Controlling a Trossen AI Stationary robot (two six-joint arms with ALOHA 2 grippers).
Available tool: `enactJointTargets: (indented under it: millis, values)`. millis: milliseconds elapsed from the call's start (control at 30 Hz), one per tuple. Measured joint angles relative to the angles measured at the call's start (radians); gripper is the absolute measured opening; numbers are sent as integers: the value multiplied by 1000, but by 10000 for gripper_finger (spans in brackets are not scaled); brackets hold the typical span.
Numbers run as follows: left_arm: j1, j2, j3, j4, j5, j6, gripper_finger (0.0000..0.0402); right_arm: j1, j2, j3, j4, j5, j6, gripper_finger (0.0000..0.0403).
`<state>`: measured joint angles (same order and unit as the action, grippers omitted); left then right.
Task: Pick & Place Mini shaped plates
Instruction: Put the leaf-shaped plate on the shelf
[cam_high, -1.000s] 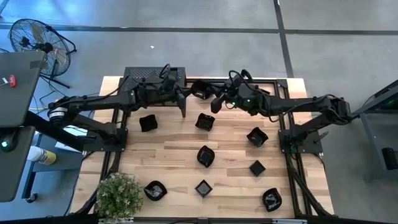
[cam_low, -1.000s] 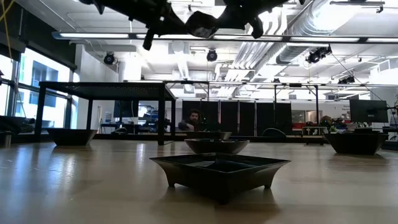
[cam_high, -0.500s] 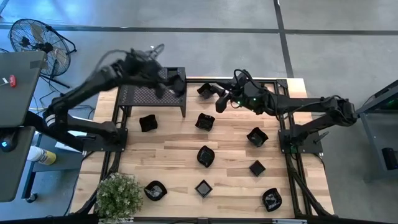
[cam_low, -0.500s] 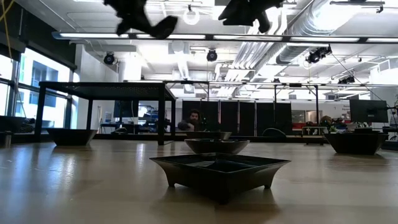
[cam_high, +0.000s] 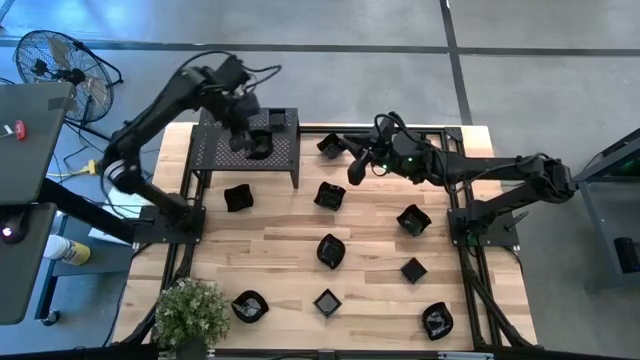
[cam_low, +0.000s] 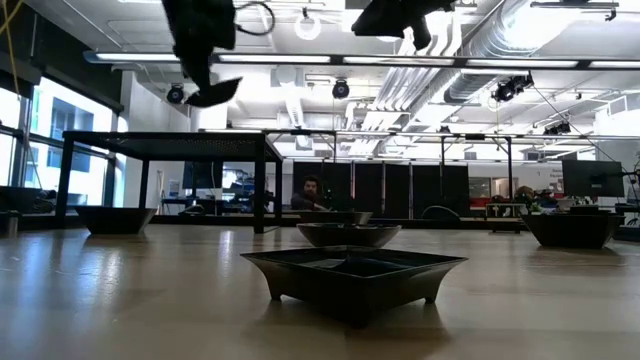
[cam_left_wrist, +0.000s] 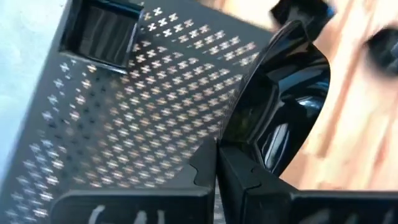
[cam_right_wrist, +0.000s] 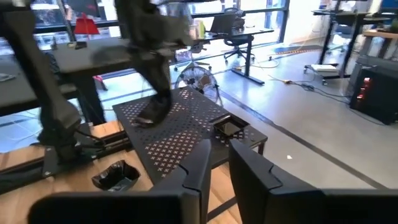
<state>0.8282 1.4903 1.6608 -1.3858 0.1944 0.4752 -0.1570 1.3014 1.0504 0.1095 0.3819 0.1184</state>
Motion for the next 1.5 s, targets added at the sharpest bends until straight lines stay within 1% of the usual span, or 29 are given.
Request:
enactJointTargets:
  millis: [133,300,433,567,767,1033,1100,1333,1500]
  values:
    - [-19,85,49,3,-74,94,0,0,0,0,-1,-21,0,36]
    - [-53,126,67,22,-137,250,0,0,0,0,-1,-21,-15,28]
    - [-87,149,67,26,-165,327,0,0,0,0,0,-20,-15,30]
    - [-108,178,66,32,-160,358,0,0,0,0,-1,-20,-15,31]
    - [-117,205,66,78,-176,361,0,0,0,0,0,-19,-15,28]
    - [-115,210,66,112,-183,355,1,0,0,0,0,-19,-15,32]
    - [-116,210,66,113,-183,351,6,0,0,0,-1,-19,-15,32]
    - [-116,210,65,118,-184,347,45,0,0,0,-1,-19,-15,32]
    - [-116,210,65,125,-184,346,50,0,0,0,-1,-19,-15,32]
